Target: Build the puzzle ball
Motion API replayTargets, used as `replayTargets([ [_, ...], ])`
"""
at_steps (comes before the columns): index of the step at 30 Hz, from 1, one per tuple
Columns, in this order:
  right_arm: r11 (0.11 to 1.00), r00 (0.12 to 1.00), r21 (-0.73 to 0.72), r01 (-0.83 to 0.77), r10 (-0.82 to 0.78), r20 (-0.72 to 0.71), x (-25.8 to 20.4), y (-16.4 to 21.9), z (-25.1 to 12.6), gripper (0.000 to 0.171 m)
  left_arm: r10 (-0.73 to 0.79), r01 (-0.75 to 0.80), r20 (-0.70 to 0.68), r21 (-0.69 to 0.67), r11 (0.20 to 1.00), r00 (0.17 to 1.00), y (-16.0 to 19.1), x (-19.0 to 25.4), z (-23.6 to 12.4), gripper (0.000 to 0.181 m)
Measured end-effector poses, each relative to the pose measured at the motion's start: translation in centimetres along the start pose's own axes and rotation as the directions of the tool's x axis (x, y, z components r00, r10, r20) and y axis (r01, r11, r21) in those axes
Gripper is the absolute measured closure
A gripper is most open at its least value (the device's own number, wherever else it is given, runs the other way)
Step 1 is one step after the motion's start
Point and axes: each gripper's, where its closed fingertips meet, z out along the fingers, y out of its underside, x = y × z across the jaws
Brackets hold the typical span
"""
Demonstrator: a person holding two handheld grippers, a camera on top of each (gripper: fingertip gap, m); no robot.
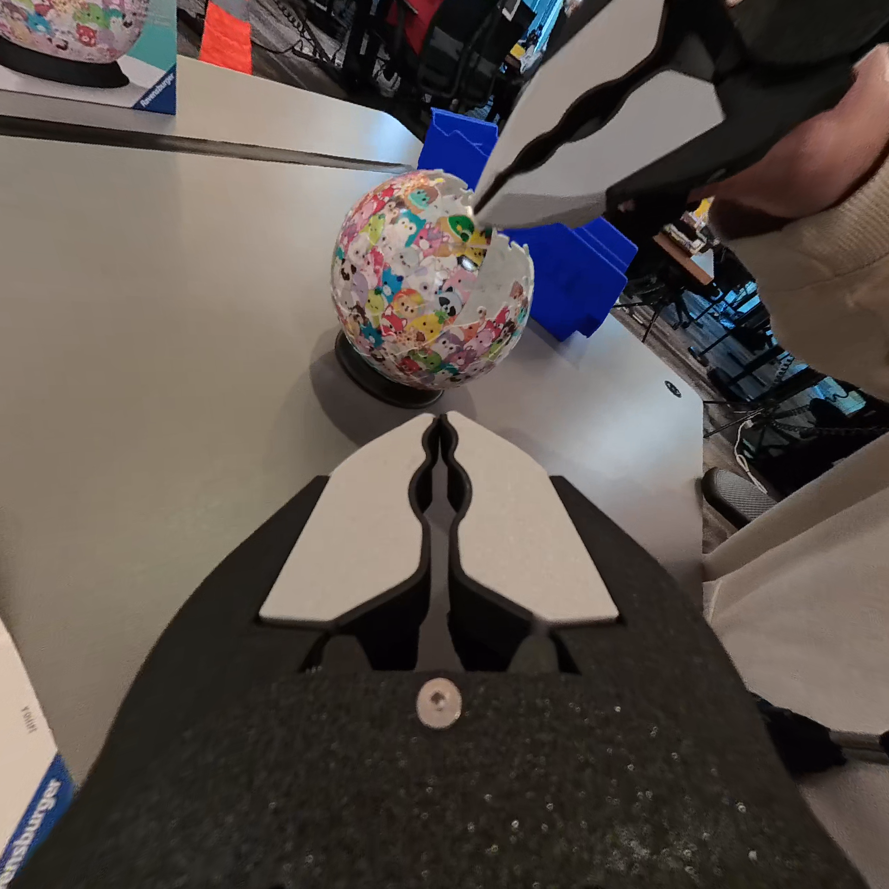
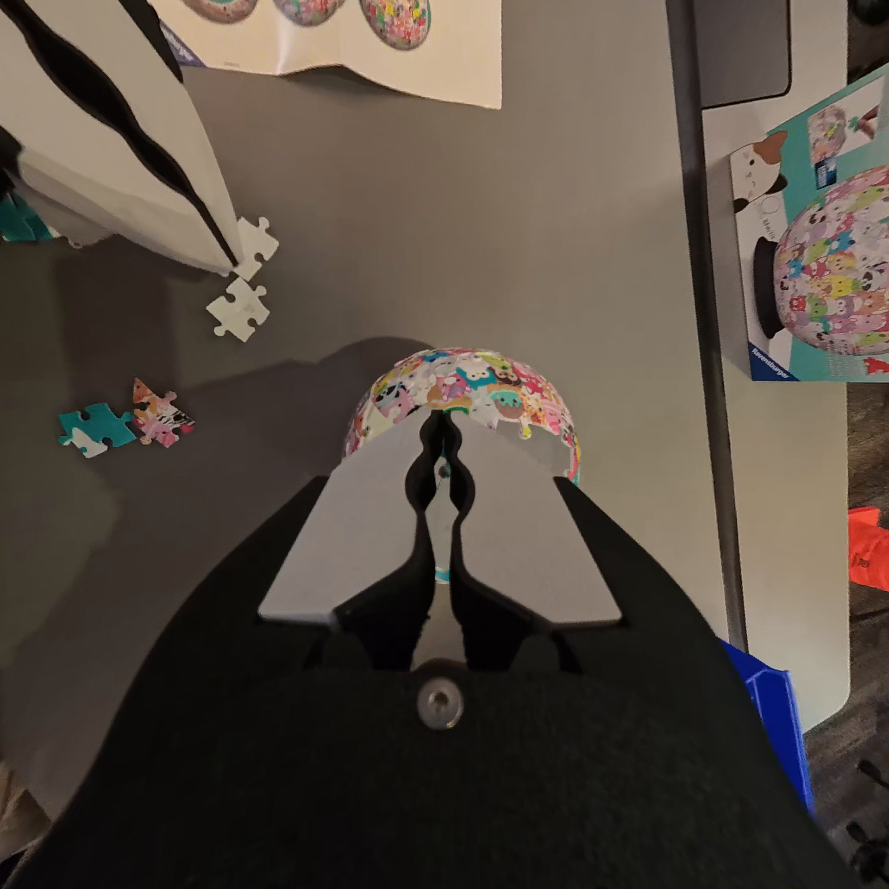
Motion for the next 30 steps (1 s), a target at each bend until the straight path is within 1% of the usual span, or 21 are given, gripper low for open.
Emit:
replayTargets([
  [4,1.0,1.0,0.01,-0.015,0.015,-0.007,0.6,-0.1,-0.5,0.171,-0.005,0.005,-0.003,-0.001,1.0,1.0,0.0,0.0,0.0,0.181],
  [9,1.0,1.0,-0.014,-0.003,0.003,0.02,-0.2,0.6,0.6,0.171,-0.002,0.002,0.004,-0.002,1.0,1.0,0.0,-0.1,0.0,0.181],
  [13,0.999,1.0,0.033,-0.018,0.018,-0.003,0.4,-0.5,-0.4,0.171,0.003,-0.003,0.005,-0.001,1.0,1.0,0.0,-0.1,0.0,0.181],
  [17,0.999,0.999,0.01,-0.03,0.03,-0.028,1.2,0.2,-0.4,0.171,-0.012,0.012,-0.008,0.0,1.0,1.0,0.1,-0.1,0.0,0.181],
  [19,0.998,0.997,0.01,-0.055,0.056,-0.061,2.0,0.8,-0.4,0.171,-0.009,0.009,-0.008,-0.001,1.0,1.0,0.1,-0.1,0.0,0.181],
  [21,0.987,0.99,0.071,-0.144,0.144,-0.001,2.0,0.8,-0.8,0.17,-0.003,0.003,-0.013,-0.007,1.0,1.0,0.3,-0.1,0.2,0.181],
  [23,0.951,0.954,0.086,-0.295,0.288,0.087,1.9,1.5,-1.0,0.142,0.012,-0.012,-0.027,-0.006,1.0,1.0,0.3,0.0,0.6,0.181],
  [24,0.927,0.925,0.088,-0.365,0.35,0.149,1.5,1.8,-1.1,0.135,0.02,-0.02,-0.035,-0.011,1.0,0.999,0.3,0.0,0.9,0.181],
  [27,0.846,0.832,0.105,-0.523,0.481,0.276,0.6,2.5,-1.1,0.122,0.063,-0.064,-0.042,-0.003,0.998,0.997,-1.0,0.1,2.1,0.181],
  [28,0.818,0.802,0.117,-0.563,0.506,0.318,0.2,2.4,-1.2,0.118,0.078,-0.078,-0.054,-0.004,0.997,0.996,-1.4,0.2,2.6,0.181],
  [30,0.769,0.75,0.146,-0.622,0.533,0.391,-0.4,1.7,-1.5,0.115,0.093,-0.094,-0.078,-0.01,0.996,0.993,-2.3,0.4,3.7,0.181],
])
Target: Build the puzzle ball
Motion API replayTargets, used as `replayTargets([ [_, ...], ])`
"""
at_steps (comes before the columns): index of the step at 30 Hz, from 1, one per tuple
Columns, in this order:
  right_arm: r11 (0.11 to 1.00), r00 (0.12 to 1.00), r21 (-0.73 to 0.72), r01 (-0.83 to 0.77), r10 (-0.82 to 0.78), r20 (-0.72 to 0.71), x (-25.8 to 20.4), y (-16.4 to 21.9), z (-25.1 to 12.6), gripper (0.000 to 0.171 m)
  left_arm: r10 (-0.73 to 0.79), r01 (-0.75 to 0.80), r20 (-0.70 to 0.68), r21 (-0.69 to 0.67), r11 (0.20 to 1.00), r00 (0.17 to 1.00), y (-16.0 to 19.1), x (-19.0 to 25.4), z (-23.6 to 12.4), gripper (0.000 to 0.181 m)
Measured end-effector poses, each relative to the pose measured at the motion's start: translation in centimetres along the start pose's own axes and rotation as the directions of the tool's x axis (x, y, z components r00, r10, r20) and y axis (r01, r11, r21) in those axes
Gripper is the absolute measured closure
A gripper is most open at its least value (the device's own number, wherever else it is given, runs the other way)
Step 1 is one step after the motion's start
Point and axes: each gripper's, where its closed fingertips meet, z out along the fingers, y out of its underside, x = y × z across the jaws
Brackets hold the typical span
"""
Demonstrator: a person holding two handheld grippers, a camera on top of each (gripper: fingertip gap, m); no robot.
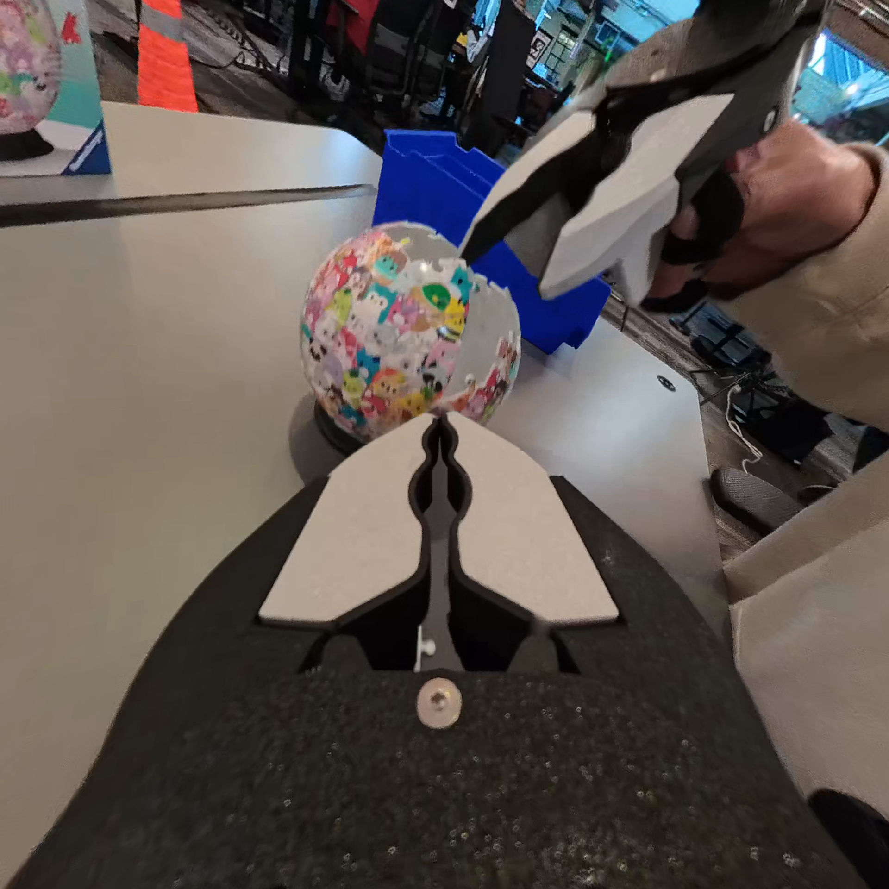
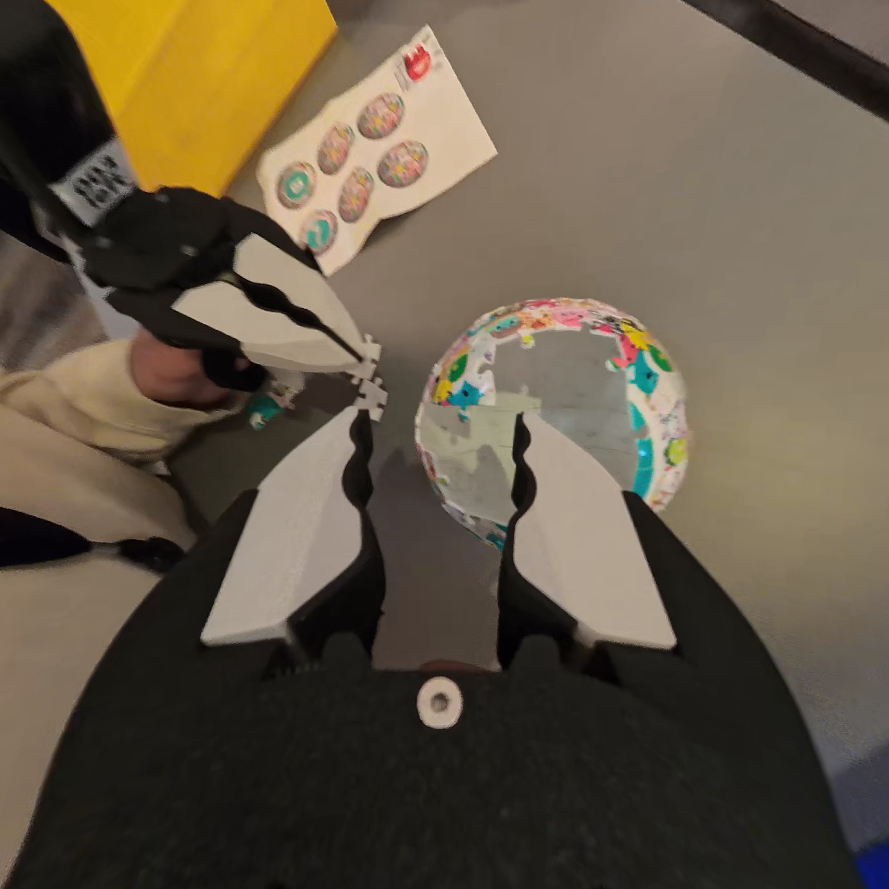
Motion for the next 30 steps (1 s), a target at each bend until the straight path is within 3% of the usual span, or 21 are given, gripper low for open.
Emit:
replayTargets([
  [9,0.999,0.998,0.027,0.024,-0.026,0.054,-1.3,-0.7,0.7,0.109,0.065,-0.066,-0.049,-0.019,0.998,0.997,-3.3,0.6,3.8,0.181],
  [15,1.0,0.999,0.023,0.012,-0.013,0.041,-0.5,-0.1,0.2,0.11,0.054,-0.054,-0.023,-0.006,0.999,0.998,-3.3,0.3,3.3,0.181],
  [20,0.998,0.996,0.066,0.002,-0.008,0.093,-1.5,-0.6,-0.3,0.111,0.027,-0.026,0.024,-0.007,1.0,0.999,-2.6,-0.6,1.7,0.181],
  [30,0.997,0.998,0.06,0.054,-0.055,0.012,-0.8,-0.2,-1.2,0.111,0.016,-0.006,0.083,-0.125,0.992,0.996,2.4,-0.3,-1.0,0.181],
])
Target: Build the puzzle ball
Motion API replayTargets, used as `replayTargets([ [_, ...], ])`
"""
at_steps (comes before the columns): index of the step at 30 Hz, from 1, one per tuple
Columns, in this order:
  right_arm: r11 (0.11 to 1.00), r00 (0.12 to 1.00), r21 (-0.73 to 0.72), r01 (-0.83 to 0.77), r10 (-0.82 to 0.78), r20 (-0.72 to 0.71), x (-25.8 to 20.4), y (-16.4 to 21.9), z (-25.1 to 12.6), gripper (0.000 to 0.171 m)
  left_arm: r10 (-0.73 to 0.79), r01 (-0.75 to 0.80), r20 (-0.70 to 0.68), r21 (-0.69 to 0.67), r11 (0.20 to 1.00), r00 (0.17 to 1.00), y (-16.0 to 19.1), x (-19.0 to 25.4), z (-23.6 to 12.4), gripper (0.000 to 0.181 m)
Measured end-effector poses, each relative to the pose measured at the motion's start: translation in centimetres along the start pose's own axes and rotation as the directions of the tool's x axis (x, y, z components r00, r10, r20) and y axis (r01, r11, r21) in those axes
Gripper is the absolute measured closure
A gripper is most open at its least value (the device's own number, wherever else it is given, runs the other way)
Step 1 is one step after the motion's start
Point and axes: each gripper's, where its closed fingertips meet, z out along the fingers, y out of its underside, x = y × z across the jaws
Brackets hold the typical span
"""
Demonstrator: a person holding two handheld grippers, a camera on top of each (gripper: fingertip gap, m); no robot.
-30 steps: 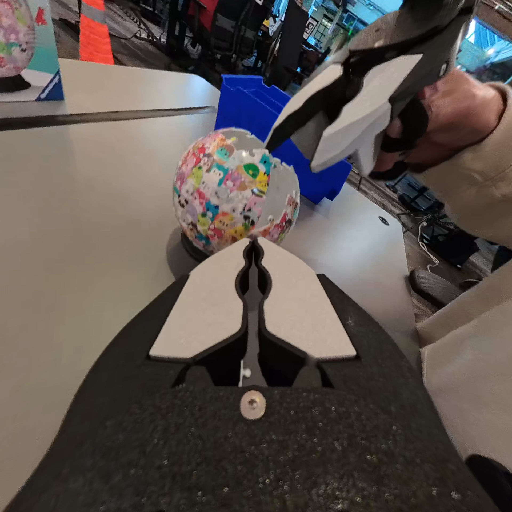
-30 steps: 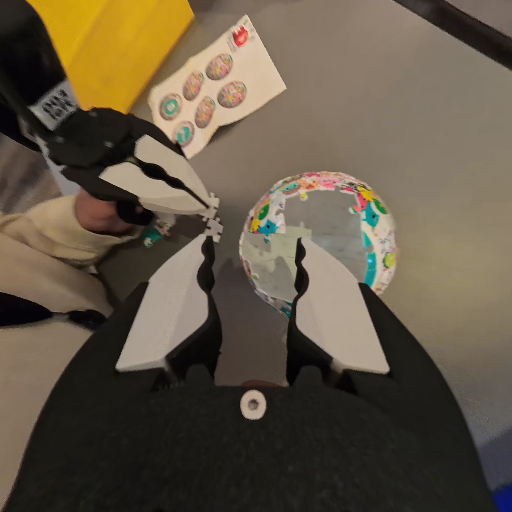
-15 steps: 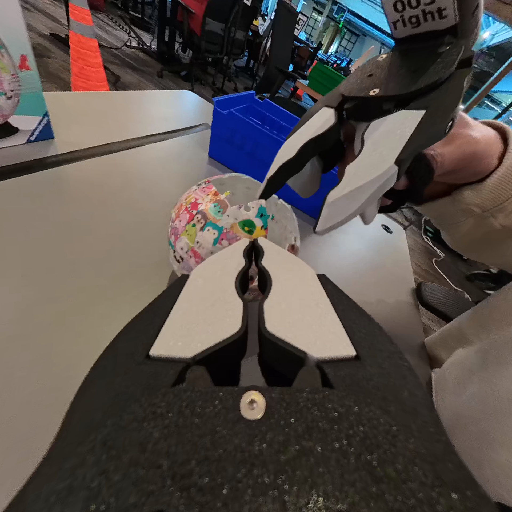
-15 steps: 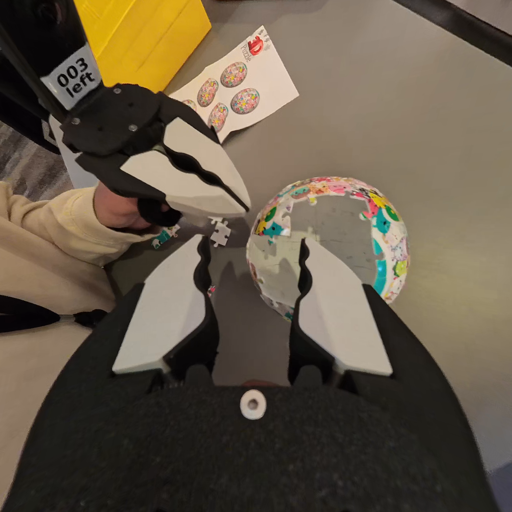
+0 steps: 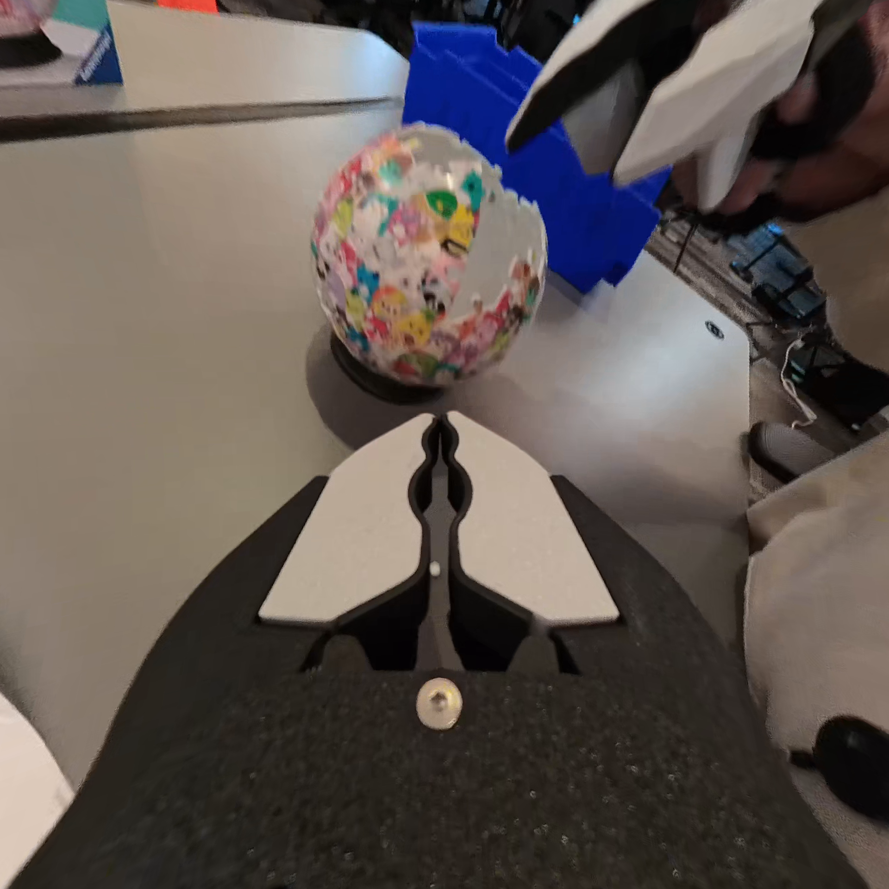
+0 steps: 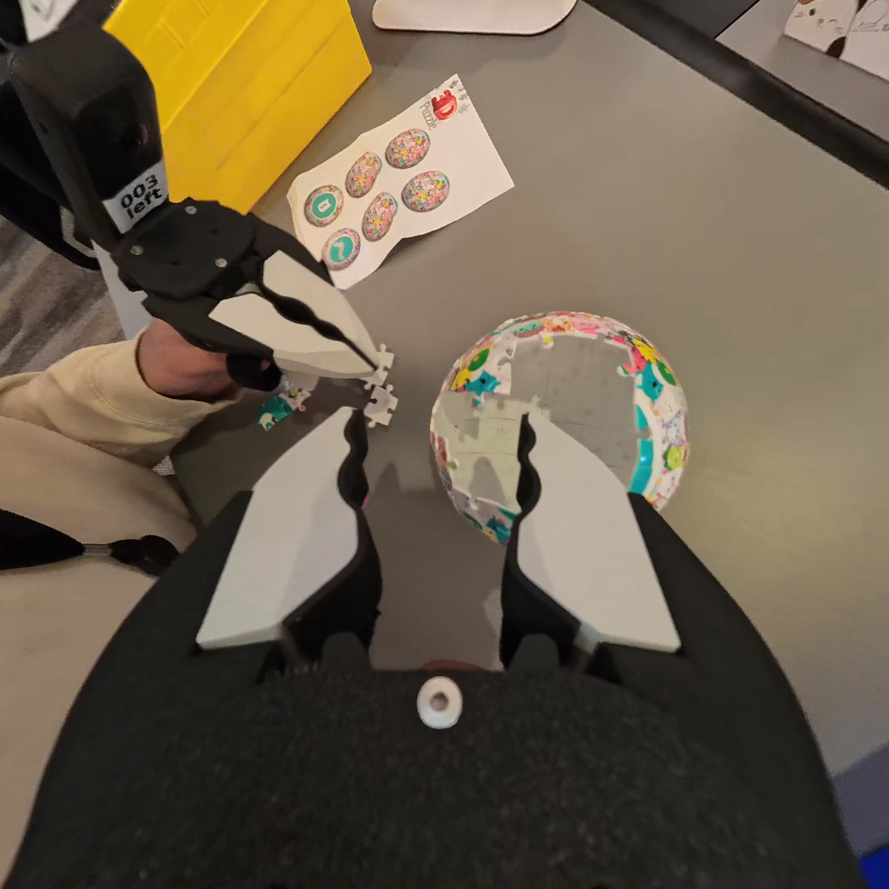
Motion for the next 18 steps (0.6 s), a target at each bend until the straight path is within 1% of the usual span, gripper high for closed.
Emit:
replayTargets([
  [1,1.0,1.0,0.008,0.019,-0.019,-0.011,-0.1,0.2,-0.3,0.113,0.002,-0.002,-0.001,-0.018,1.0,1.0,0.9,0.2,-0.4,0.18],
  [3,0.995,0.997,0.052,0.082,-0.082,0.002,-1.2,0.7,-1.1,0.127,-0.003,0.002,-0.017,-0.03,1.0,1.0,2.6,0.7,-1.3,0.175],
  [5,0.975,0.979,0.138,0.173,-0.186,0.089,-4.3,1.6,-1.4,0.128,-0.002,0.001,-0.067,-0.02,1.0,0.998,3.9,1.9,-2.4,0.173],
  [6,0.965,0.963,0.161,0.207,-0.23,0.143,-6.1,2.7,-1.0,0.128,0.008,-0.01,-0.097,-0.017,1.0,0.995,4.5,2.7,-3.0,0.17],
  [7,0.962,0.947,0.149,0.229,-0.256,0.196,-7.6,4.5,0.0,0.125,0.023,-0.027,-0.122,-0.028,0.999,0.992,5.3,3.3,-3.3,0.169],
  [8,0.966,0.934,0.089,0.245,-0.259,0.247,-8.8,6.9,1.4,0.122,0.044,-0.052,-0.128,-0.059,0.997,0.991,6.0,3.7,-3.5,0.169],
  [9,0.962,0.928,0.02,0.274,-0.269,0.256,-9.4,9.4,3.0,0.123,0.072,-0.085,-0.132,-0.094,0.992,0.989,6.6,4.1,-3.6,0.168],
  [11,0.934,0.924,-0.06,0.353,-0.338,0.179,-8.9,13.1,6.3,0.127,0.129,-0.146,-0.122,-0.139,0.979,0.984,7.3,4.4,-3.3,0.168],
  [13,0.904,0.908,-0.096,0.417,-0.408,0.1,-7.9,15.3,8.5,0.138,0.139,-0.164,-0.144,-0.182,0.97,0.98,8.0,4.9,-2.9,0.168],
  [14,0.895,0.901,-0.103,0.433,-0.427,0.075,-7.4,15.7,9.1,0.139,0.129,-0.163,-0.165,-0.208,0.965,0.978,8.5,5.3,-2.8,0.168],
  [15,0.882,0.888,-0.106,0.46,-0.453,0.082,-7.4,16.0,9.5,0.14,0.127,-0.165,-0.173,-0.23,0.959,0.977,8.9,5.6,-2.6,0.168],
  [16,0.865,0.868,-0.081,0.495,-0.49,0.079,-7.4,15.5,9.5,0.143,0.139,-0.178,-0.167,-0.25,0.952,0.976,9.4,5.6,-2.2,0.168],
  [18,0.835,0.833,-0.031,0.549,-0.544,0.101,-7.7,14.6,9.4,0.143,0.204,-0.234,-0.124,-0.31,0.921,0.971,10.4,5.0,-1.6,0.168],
])
